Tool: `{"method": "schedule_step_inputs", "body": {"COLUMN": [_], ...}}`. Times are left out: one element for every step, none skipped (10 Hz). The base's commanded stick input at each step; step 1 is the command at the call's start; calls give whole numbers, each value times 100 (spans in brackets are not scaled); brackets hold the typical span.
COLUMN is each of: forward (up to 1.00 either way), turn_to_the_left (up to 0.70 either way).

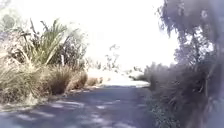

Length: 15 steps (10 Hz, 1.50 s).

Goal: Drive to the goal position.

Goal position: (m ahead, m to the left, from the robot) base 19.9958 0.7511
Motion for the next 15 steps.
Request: {"method": "schedule_step_inputs", "body": {"forward": [100, 100, 100, 100, 100, 100, 100, 100, 100, 100, 100, 100, 100, 100, 100], "turn_to_the_left": [-39, -38, -37, 0, 0, 0, -19, -28, -37, -23, -13, -3, -35, -27, -20]}}
